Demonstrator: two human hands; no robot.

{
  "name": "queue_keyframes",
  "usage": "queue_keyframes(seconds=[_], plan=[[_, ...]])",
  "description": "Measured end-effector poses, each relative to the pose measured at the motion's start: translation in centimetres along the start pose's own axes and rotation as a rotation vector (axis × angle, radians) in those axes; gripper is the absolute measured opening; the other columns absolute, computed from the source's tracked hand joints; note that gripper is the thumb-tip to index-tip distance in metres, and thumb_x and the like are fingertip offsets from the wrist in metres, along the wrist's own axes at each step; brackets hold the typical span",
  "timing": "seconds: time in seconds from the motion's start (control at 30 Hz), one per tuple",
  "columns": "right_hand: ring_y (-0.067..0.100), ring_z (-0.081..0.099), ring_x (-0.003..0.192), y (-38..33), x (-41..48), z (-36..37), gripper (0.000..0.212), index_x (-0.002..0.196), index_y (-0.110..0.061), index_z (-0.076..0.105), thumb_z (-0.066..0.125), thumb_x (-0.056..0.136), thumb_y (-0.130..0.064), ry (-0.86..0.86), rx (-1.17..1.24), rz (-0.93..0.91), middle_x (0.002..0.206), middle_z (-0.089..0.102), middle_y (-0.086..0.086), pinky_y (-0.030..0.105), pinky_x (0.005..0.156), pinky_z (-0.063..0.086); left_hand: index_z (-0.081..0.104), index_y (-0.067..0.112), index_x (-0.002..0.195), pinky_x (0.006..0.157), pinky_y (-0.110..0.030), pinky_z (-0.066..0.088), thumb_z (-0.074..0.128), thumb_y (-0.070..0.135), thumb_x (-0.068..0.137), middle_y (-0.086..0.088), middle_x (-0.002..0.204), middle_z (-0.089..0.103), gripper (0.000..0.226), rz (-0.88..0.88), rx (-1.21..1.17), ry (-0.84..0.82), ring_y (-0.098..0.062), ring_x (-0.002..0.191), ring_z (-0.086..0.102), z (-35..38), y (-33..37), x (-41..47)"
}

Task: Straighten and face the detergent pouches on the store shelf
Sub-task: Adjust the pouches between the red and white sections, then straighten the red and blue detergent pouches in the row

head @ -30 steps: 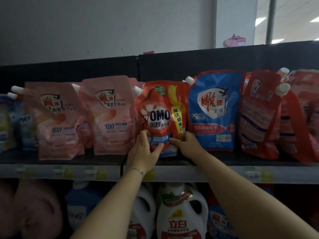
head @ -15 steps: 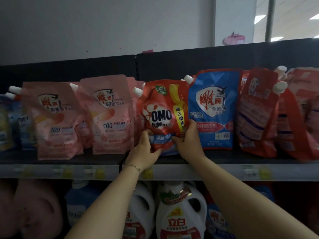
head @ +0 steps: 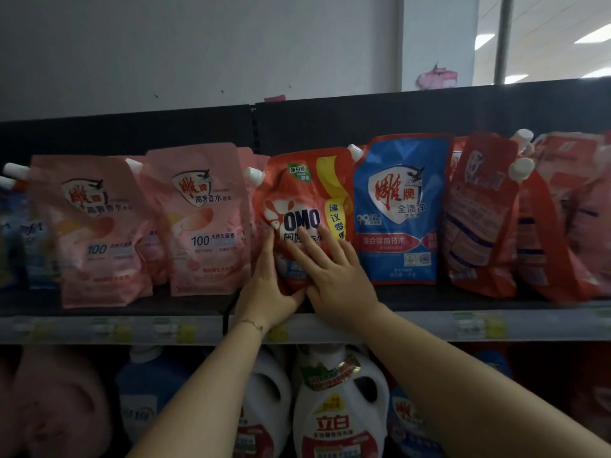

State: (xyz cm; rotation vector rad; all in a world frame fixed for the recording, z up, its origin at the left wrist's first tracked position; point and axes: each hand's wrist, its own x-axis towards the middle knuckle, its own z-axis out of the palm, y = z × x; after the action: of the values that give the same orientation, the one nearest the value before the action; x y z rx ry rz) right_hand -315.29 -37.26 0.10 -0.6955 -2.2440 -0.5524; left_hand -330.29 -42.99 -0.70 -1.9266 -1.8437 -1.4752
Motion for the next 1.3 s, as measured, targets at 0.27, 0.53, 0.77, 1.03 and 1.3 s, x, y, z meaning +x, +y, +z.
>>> queue_keyframes(seconds=[0.27,0.53,0.77,1.03,1.3], plan=[[0.024,-0.007,0.148,-0.5,2.0,-0.9,0.071,0.155,-0.02,0.013,0.031,0.088,-0.036,-0.099,-0.188,-0.054,0.161,0.01,-0.001,0.046,0.115,-0.01,-0.037,0.056,0.128,0.089,-0.038,0.052,0.073,0.05,0.074,0.0,0.155,0.03,0.123,-0.069,0.041,-0.025,-0.026,0.125,0.052,-0.1,0.0,0.6],[0.024,-0.023,0.145,-2.2,3.8,-2.0,0.082,0.155,-0.02,-0.006,0.044,0.092,-0.04,-0.305,-0.126,0.05,0.162,-0.013,0.0,0.056,0.115,-0.013,-0.022,0.053,0.14,0.091,-0.038,0.047,0.076,0.046,0.072,0.005,0.157,0.023,0.119,-0.03,0.004,0.027,-0.021,0.134,0.041,0.2,-0.5,0.9],[0.022,-0.008,0.148,-1.2,2.8,-6.4,0.072,0.153,-0.026,0.016,0.053,0.091,-0.028,-0.308,0.018,-0.073,0.162,-0.009,-0.002,0.046,0.117,0.009,0.015,0.021,0.148,0.105,-0.03,0.031,0.072,0.06,0.058,-0.002,0.148,0.027,0.113,0.048,-0.002,0.151,-0.005,0.129,0.025,0.2,-0.4,0.3],[0.026,0.049,0.119,1.1,0.2,-10.0,0.044,0.132,-0.016,0.048,0.05,0.09,-0.029,-0.192,-0.071,-0.136,0.132,0.049,0.004,0.041,0.091,0.04,0.042,0.003,0.122,0.099,-0.046,0.042,0.058,0.032,0.079,-0.016,0.125,0.041,0.054,0.23,0.15,0.275,-0.028,0.116,0.04,0.3,3.4,-0.2],[0.031,0.059,0.094,5.9,-3.7,-12.6,0.044,0.114,-0.011,0.061,0.045,0.078,-0.03,-0.158,-0.146,-0.003,0.102,0.06,0.008,0.039,0.07,0.044,0.053,0.006,0.106,0.075,-0.047,0.049,0.058,0.014,0.079,-0.007,0.105,0.049,0.029,0.468,0.178,-0.034,-0.025,0.09,0.052,4.3,10.7,1.3]])
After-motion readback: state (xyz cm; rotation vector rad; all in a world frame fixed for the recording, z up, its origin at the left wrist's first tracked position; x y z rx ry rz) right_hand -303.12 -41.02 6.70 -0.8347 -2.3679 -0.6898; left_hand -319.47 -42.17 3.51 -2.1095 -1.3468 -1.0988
